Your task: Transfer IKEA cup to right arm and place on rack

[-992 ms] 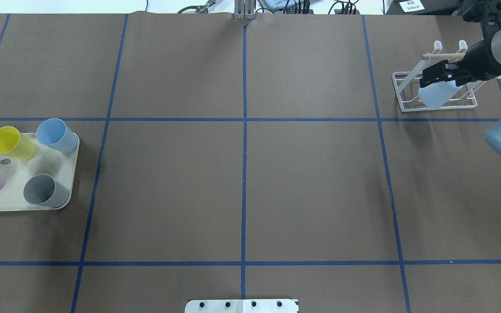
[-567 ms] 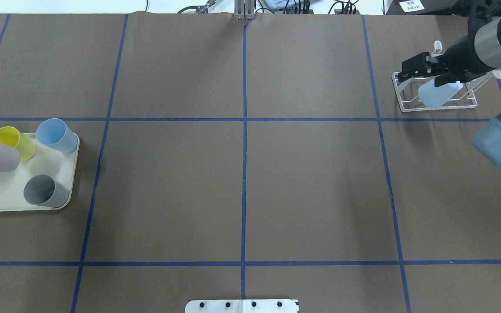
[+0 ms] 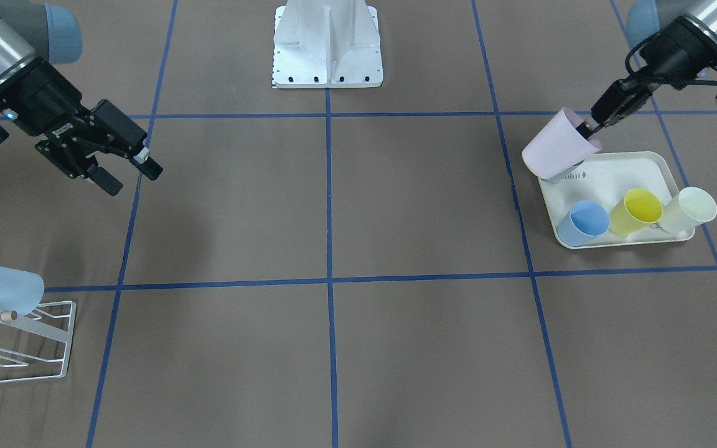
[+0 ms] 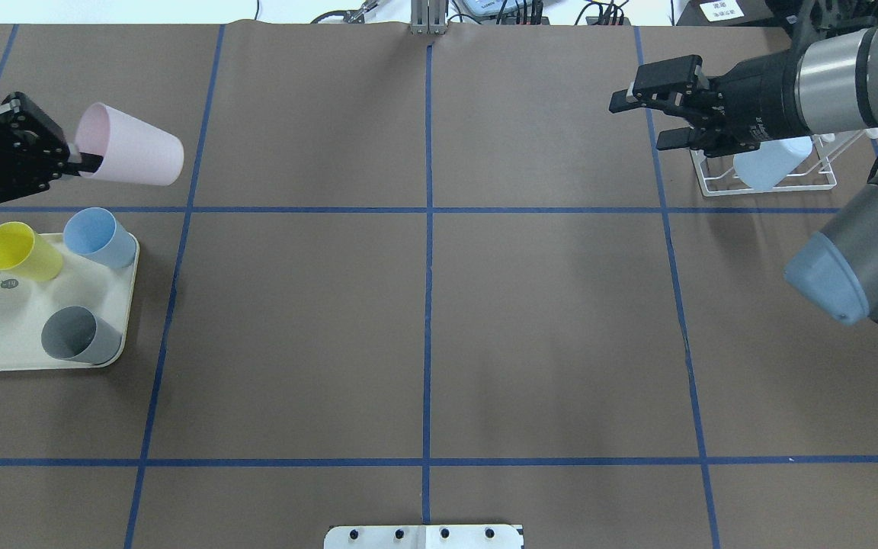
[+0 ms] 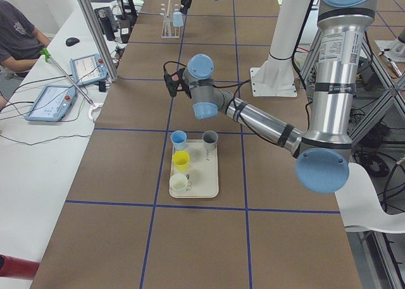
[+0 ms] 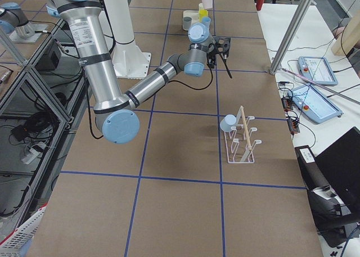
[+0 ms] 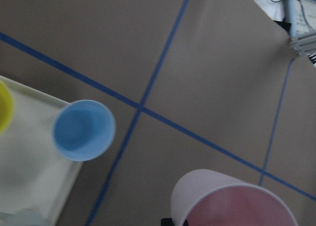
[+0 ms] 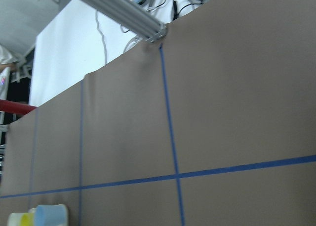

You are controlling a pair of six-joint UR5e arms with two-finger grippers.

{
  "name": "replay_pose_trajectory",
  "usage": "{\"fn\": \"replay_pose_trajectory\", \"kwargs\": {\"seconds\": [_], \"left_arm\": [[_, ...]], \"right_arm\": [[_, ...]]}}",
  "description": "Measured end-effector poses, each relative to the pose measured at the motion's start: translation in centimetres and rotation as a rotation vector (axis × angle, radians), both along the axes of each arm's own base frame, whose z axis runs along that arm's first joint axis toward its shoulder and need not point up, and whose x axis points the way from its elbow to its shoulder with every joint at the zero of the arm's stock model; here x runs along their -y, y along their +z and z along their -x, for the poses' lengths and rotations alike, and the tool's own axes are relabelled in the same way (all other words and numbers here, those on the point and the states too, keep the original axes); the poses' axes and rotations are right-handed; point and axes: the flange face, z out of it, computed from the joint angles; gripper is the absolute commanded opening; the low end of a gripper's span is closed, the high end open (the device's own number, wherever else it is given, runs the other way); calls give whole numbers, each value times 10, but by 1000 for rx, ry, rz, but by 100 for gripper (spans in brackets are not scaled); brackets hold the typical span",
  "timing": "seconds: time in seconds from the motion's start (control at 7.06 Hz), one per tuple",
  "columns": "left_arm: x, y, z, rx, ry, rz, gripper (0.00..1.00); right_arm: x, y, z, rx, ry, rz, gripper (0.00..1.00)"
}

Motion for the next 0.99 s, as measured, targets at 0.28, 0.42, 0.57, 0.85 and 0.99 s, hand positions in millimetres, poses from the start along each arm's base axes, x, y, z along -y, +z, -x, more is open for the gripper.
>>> {"fn": "replay_pose_trajectory", "kwargs": {"seconds": [0.28, 0.42, 0.57, 0.85, 0.99], "left_arm": [[-3, -76, -49, -158, 14, 48, 0], [-11, -110, -74, -246, 11, 90, 0], [-27, -133, -99, -339, 35, 118, 0], [-61, -155, -131, -493, 90, 145, 0], [-67, -165, -137, -535, 105, 162, 0]], "right_arm": [[-29, -19, 6, 194, -44, -47, 99], [-41, -25, 5, 279, -61, -65, 99], [-52, -31, 4, 364, -70, -91, 99], [-80, -41, 20, 547, -59, -150, 99], [-96, -45, 32, 631, -57, -164, 99]]}}
